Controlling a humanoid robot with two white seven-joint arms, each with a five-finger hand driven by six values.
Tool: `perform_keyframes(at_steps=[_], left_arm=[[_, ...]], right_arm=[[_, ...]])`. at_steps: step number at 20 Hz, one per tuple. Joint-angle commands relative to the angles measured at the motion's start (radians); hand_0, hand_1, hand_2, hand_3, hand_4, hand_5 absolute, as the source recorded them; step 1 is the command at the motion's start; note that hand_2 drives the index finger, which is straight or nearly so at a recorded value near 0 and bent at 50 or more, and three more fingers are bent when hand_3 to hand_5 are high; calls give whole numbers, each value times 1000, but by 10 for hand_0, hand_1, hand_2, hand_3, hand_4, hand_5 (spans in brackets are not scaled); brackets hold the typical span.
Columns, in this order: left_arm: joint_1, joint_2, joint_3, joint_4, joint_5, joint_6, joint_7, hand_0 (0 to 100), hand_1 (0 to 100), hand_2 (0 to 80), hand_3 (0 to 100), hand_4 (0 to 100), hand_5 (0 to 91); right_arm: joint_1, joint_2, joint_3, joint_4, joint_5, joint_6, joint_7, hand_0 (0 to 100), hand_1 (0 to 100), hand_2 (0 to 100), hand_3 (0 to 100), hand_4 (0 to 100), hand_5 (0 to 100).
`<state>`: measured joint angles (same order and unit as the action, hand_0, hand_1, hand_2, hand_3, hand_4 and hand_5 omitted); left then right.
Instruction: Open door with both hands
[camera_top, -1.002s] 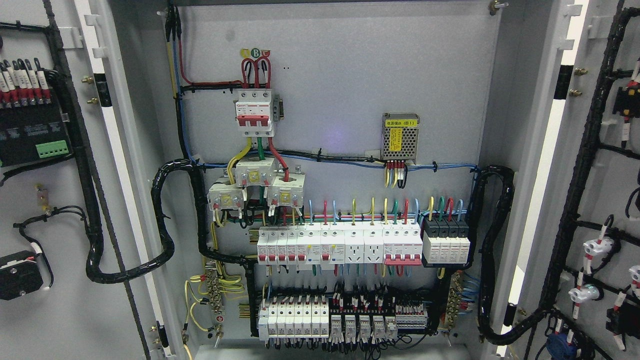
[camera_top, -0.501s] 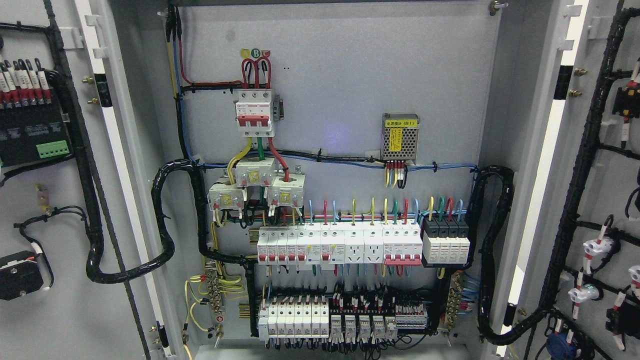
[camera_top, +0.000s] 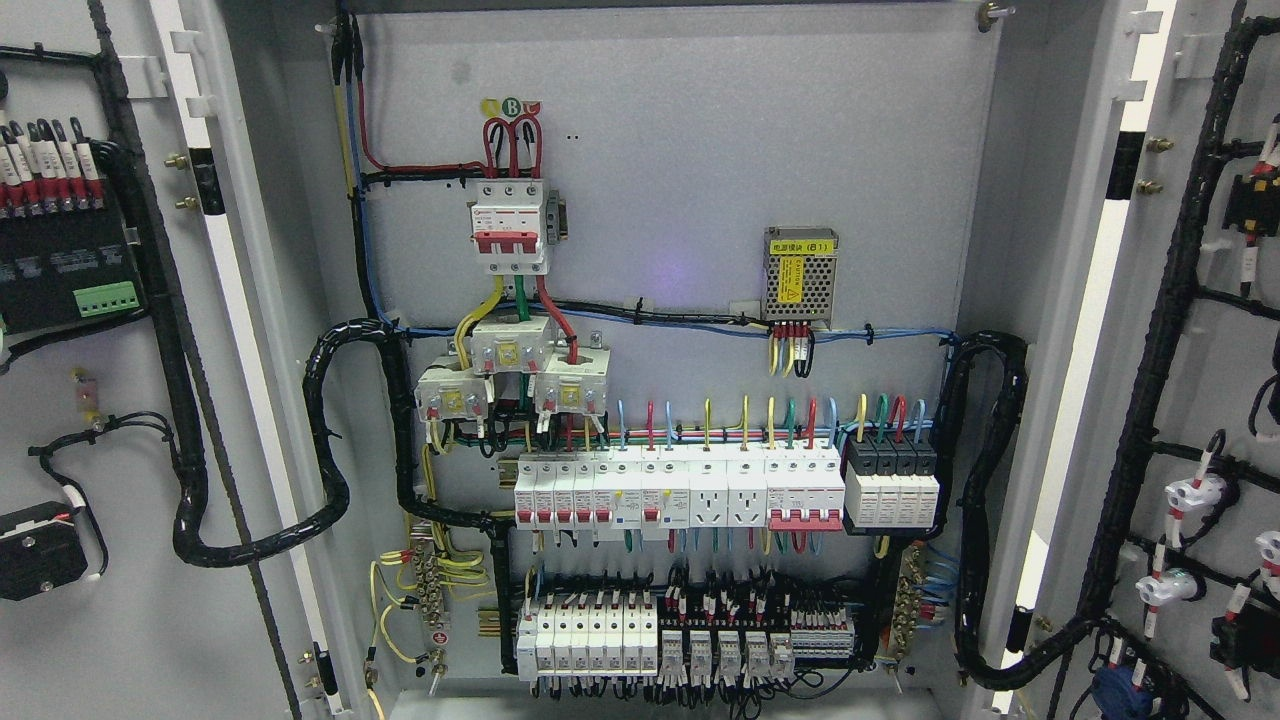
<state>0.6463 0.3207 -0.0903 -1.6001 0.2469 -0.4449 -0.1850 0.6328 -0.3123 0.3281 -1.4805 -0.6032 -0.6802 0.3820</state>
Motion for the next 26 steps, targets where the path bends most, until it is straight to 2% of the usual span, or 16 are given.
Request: perform_keyframes(at_steps=[1,4,7,13,15,19,21,23,25,26], left_arm=[[30,-72,-31,91,-28,84,-1,0,0,0,0,43,0],[30,-77,-31,100,-28,146,-1,0,0,0,0,43,0],[29,-89,-31,169,-41,199,-1,0,0,0,0,43,0],[1,-126,-32,380,-84,206,-5,0,0,0,0,43,0],[-28,-138,-34,469,-97,204,-8,0,0,0,0,43,0],[-88,-149,-37,621,-92,206,-16,0,0,0,0,43,0],[-118,-160,-37,708,-93,207,-17,0,0,0,0,43,0],[-161,-176,-37,802,-97,212,-17,0,0,0,0,43,0],[-203,-189,-39,899,-98,225,-17,0,0,0,0,42,0],[-220,-196,-37,939,-100,229,-17,0,0,0,0,42,0]], right_arm=[[36,127,78,394,3,-24,6,0,0,0,0,0,0],[68,142,83,469,3,-30,9,0,0,0,0,0,0],[70,179,89,612,5,-30,11,0,0,0,0,0,0],[41,251,71,830,22,-28,11,0,0,0,0,0,0],[13,280,49,938,23,-28,9,0,0,0,0,0,0],[-102,347,20,1208,25,-28,0,0,0,0,0,0,0],[-151,378,-19,1293,25,-24,-3,0,0,0,0,0,0],[-198,397,-40,1350,25,-13,-37,0,0,0,0,0,0],[-235,398,-40,1387,25,14,-106,0,0,0,0,0,0],[-242,398,-40,1393,25,37,-126,0,0,0,0,0,0]])
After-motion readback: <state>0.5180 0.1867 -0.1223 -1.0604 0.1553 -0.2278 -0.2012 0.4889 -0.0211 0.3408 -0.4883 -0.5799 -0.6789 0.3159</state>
